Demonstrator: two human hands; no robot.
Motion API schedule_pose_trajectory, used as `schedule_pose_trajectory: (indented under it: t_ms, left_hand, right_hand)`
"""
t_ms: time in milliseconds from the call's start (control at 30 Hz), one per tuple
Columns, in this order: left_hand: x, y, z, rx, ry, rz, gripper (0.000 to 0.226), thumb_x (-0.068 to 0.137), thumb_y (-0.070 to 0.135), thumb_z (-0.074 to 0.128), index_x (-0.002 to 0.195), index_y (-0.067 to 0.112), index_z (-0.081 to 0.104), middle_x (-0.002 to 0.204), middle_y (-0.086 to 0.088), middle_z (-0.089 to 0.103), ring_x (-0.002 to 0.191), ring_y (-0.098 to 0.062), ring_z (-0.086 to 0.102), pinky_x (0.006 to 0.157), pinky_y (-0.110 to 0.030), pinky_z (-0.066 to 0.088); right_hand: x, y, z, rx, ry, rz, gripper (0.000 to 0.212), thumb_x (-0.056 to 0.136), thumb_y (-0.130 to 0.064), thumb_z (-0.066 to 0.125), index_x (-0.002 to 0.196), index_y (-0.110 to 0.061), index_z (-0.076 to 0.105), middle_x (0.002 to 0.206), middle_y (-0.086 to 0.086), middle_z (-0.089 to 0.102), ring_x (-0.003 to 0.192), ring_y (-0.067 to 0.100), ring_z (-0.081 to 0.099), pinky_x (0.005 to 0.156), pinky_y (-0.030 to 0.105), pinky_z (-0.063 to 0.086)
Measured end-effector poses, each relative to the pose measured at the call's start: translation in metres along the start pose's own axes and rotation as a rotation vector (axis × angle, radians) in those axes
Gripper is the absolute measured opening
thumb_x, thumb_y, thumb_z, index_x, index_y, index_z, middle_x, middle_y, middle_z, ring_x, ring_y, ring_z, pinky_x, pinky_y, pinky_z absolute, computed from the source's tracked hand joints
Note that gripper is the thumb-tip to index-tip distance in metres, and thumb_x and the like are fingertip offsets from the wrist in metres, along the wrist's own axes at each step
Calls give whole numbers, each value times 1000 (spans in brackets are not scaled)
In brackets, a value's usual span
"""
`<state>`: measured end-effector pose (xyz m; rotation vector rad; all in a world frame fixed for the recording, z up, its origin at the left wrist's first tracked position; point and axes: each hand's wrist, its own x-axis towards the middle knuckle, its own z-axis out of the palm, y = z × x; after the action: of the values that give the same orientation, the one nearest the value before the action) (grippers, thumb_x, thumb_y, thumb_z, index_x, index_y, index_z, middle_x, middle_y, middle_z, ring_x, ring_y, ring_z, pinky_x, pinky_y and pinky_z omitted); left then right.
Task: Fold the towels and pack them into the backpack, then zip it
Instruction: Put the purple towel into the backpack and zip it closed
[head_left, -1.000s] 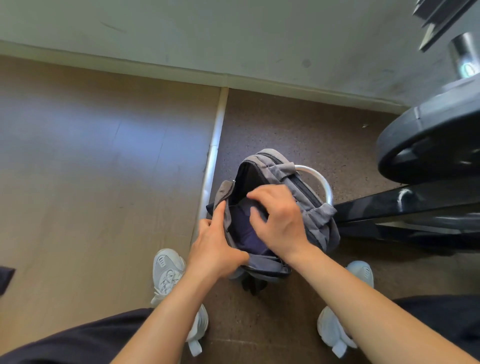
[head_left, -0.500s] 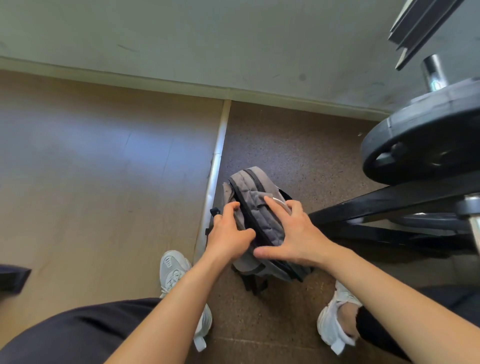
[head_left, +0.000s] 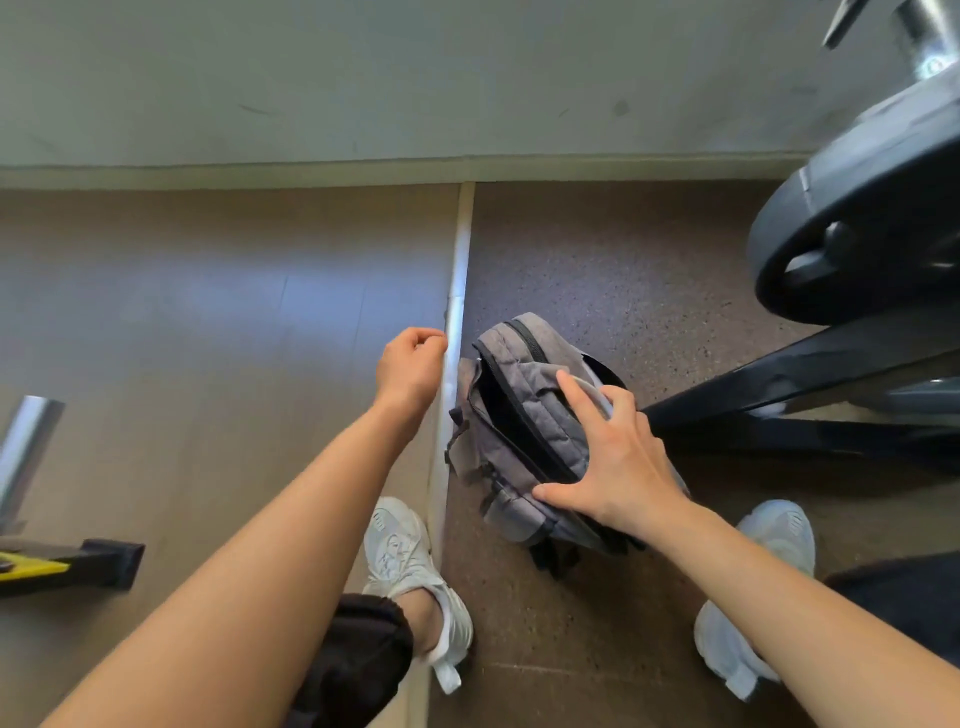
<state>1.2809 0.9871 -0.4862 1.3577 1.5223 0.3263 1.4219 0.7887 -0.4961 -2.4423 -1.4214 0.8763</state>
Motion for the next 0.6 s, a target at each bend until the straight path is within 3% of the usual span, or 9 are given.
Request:
schedule_pose_trajectory:
  t_ms: [133, 300, 333, 467, 600]
  left_hand:
    - [56, -5, 22, 102, -301, -84, 24, 101, 28, 51, 114, 18, 70, 117, -4, 67, 107, -26, 61, 89, -37, 49]
    - [78, -7, 46, 199, -506, -130, 19, 99, 29, 54, 97, 26, 72, 106, 2, 74, 104, -18, 64, 95, -40, 51]
    - [81, -9, 49, 209, -534, -143, 18, 99, 30, 55, 95, 24, 72, 100, 3, 74, 100, -18, 65, 91, -37, 53]
    - [93, -12, 53, 287, -558, -66, 21, 102, 20, 55, 109, 8, 71, 94, -5, 68, 77, -13, 63, 53, -18, 53]
    - [101, -22, 50, 306, -540, -45, 21, 96, 22, 69, 100, 1, 72, 78, -5, 66, 68, -14, 61, 52, -18, 52]
  right_hand:
    - [2, 6, -5, 27, -10, 12, 126, 62, -74, 77, 152, -53, -9, 152, 1, 10, 139, 32, 31, 112, 51, 37]
    - [8, 13, -9, 41, -20, 33, 128, 60, -74, 78, 152, -54, -10, 151, 2, 12, 136, 33, 31, 111, 53, 36]
    - [10, 14, -9, 41, -23, 35, 129, 60, -74, 78, 152, -54, -10, 151, 2, 12, 136, 33, 31, 111, 54, 36]
    - [15, 14, -9, 39, -28, 46, 131, 58, -75, 78, 151, -55, -11, 152, 3, 15, 135, 33, 32, 110, 55, 35]
    - [16, 15, -9, 54, -30, 51, 132, 57, -76, 79, 151, -57, -12, 152, 2, 16, 136, 33, 31, 110, 55, 34]
